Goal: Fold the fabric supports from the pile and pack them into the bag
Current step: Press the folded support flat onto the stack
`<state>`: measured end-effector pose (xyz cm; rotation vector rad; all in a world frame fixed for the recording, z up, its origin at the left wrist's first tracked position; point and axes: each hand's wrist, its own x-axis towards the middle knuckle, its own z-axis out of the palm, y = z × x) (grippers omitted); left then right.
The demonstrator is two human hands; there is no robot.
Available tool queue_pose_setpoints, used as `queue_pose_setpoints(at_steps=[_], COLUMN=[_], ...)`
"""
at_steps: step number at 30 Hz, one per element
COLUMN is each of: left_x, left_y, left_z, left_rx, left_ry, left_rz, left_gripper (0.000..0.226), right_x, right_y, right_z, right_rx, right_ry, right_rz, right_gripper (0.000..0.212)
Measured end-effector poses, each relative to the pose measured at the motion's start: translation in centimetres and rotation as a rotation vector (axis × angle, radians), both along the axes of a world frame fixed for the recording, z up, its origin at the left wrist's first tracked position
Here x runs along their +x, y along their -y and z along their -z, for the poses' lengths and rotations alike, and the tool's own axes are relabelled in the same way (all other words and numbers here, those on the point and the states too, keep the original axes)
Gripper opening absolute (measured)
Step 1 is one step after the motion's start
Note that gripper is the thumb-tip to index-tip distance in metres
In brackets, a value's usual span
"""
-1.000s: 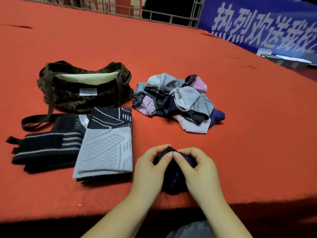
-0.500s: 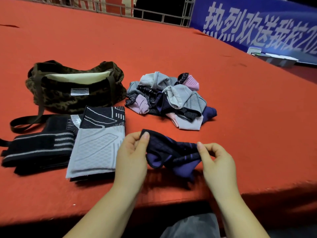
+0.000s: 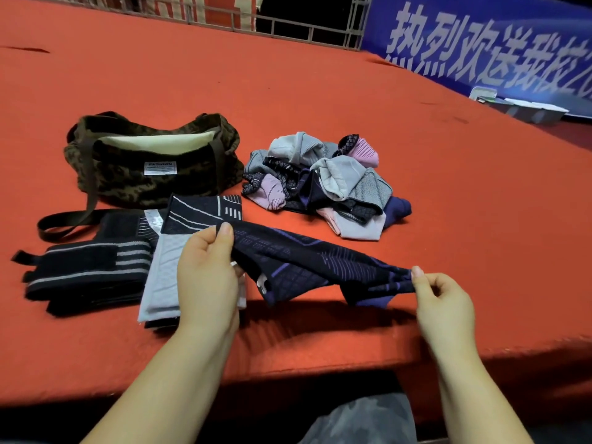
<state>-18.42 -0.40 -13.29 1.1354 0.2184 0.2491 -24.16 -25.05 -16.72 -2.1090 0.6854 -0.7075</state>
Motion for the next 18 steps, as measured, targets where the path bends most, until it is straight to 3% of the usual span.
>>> queue_pose_setpoints(at_steps=[4,7,12,14,15,18], left_x=[0.3,-0.7,-1.9,-1.7,-1.9,-3.6], left_y=[0.0,1.9,5.3,5.7,5.7,5.2], left_z=[-0.5,0.2,3.8,4.6,4.8,4.9], left_rx=[0.016,0.269,0.251,0.402,0.511,0.955], left_ry=[-0.010,0.043,-0.163,-0.202,-0.193,0.063], left_rz=[-0.016,0.032,0.267,0.274,0.274,0.206], left_gripper=[0.021,0.021,0.014,0.023,0.035,0.076], right_x=[0.3,0.3,1.2,0.9,0.4,-1.4], right_y=[0.6,1.0,0.5,-0.4,-0.9,-2.8], right_z=[-1.8,-3.4,-2.4,-0.8,0.1,2.1], right_rx=[-0.025,-0.002,0.077,0.135,0.158,0.027], right_ry=[0.049,0.090,-0.109,-0.187,-0.194,-0.062], right_rz=[0.025,0.022,-0.074,-0.125,-0.151,-0.154], right_gripper=[0.028,0.032,0.025,0.024,0.033,0.055])
